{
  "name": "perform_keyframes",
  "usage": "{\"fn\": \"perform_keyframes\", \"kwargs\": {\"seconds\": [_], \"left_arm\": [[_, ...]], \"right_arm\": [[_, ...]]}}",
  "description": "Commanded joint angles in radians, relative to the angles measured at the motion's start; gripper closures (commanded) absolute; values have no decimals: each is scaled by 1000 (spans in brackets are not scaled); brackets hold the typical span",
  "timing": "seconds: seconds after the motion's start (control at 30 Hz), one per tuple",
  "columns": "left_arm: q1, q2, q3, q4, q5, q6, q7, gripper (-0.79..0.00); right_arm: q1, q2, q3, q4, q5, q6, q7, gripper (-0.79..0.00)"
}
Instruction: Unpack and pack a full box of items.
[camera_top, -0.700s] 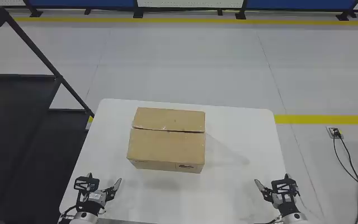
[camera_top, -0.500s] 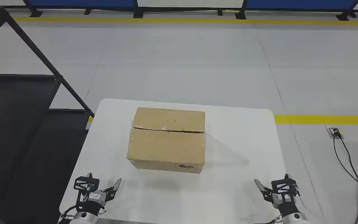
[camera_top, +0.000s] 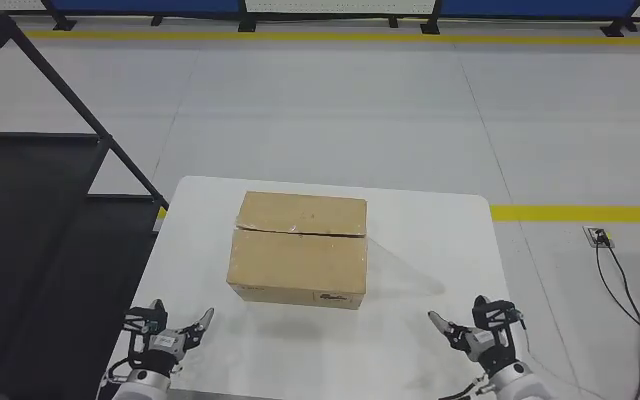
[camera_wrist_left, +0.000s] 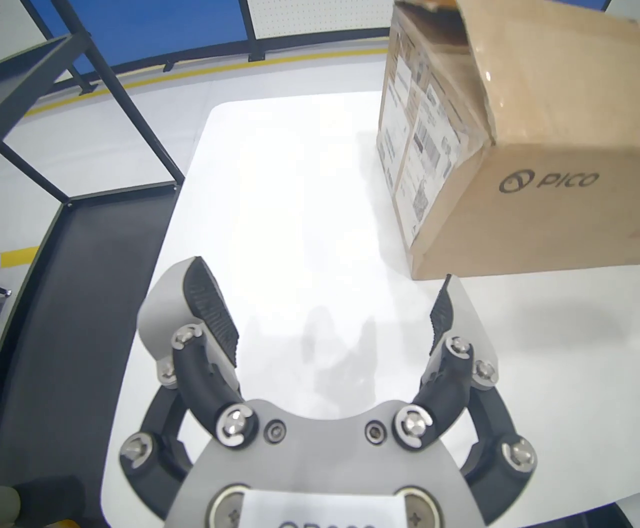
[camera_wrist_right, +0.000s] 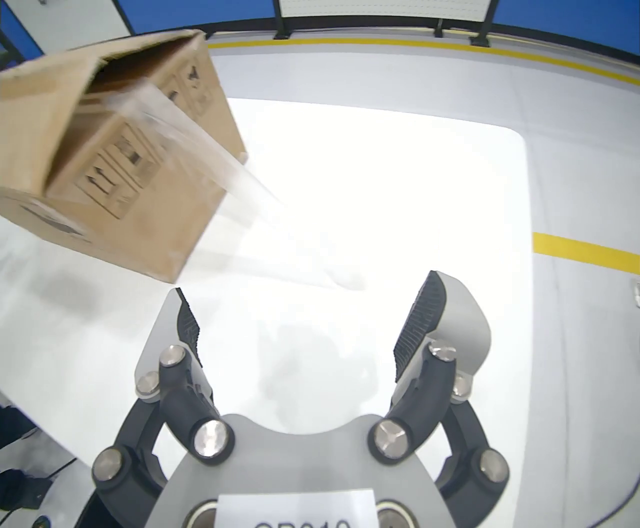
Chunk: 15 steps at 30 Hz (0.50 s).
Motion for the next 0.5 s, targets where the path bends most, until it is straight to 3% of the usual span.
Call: {"fn": "perform_keyframes", "kwargs": {"seconds": [0.0, 0.13, 0.2, 0.47], "left_arm": [[-16, 1, -18, 6, -14, -19, 17, -785], [-40, 2, -43, 5, -50, -49, 21, -785], [-37, 4, -57, -1, -65, -84, 13, -785], [-37, 4, -57, -1, -65, -84, 13, -785]], "right_arm": [[36, -2, -19, -30, 60, -6, 72, -785], [113, -4, -65, -75, 145, -16, 196, -785], [113, -4, -65, -75, 145, -16, 196, -785], [113, -4, -65, -75, 145, -16, 196, -785]]}}
